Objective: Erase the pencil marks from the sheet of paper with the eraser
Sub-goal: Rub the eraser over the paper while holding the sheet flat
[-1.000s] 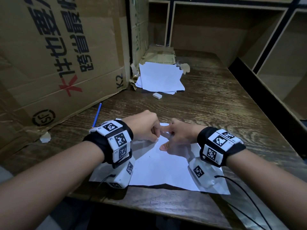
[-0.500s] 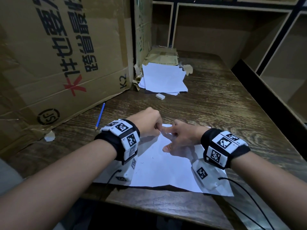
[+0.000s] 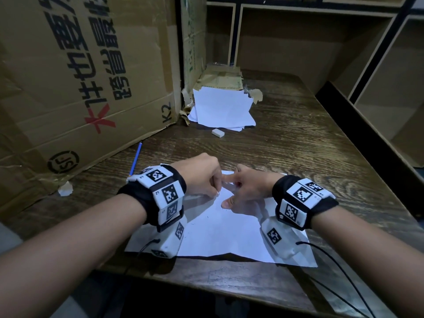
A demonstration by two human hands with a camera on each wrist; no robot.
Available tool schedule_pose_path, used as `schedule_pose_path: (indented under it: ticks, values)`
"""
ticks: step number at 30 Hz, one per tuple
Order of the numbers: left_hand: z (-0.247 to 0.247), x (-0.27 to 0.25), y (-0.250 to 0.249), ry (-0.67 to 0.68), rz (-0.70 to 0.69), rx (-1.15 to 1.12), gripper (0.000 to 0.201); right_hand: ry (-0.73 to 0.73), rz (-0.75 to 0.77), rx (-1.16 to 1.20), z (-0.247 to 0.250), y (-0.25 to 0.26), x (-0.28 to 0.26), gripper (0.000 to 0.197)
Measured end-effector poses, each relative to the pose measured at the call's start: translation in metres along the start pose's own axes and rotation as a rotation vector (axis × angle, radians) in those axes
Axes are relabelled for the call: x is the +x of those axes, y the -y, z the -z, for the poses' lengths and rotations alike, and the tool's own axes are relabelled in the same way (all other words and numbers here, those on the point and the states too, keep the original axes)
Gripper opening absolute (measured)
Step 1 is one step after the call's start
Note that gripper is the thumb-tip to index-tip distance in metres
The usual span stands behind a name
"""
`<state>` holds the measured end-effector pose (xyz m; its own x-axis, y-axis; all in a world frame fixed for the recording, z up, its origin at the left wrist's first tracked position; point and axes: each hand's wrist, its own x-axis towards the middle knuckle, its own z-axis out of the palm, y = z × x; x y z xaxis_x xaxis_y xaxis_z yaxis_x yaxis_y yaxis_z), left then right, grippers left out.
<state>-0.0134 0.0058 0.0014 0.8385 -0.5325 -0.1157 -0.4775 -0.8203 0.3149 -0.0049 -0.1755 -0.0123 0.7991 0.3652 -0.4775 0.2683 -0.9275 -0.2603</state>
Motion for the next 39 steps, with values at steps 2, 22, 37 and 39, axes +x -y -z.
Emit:
schedule_pose_path:
  ticks: [2,22,37,39]
  values:
    - [0.002,-0.002,0.000,0.007,-0.009,0.017,0.007,-0.021,0.019,-0.003,0.000,-0.001,0.002,0.065]
    - [-0.003,-0.003,0.004,-0.025,-0.002,0.006,0.007,-0.045,0.005,-0.047,-0.004,-0.002,0.008,0.077]
    - [-0.002,-0.003,0.014,-0.146,0.085,0.032,0.010,-0.028,0.043,-0.054,-0.005,-0.002,0.006,0.084]
    - [-0.005,-0.006,0.011,-0.123,0.056,0.036,0.010,-0.033,0.054,-0.034,-0.005,-0.004,0.006,0.084]
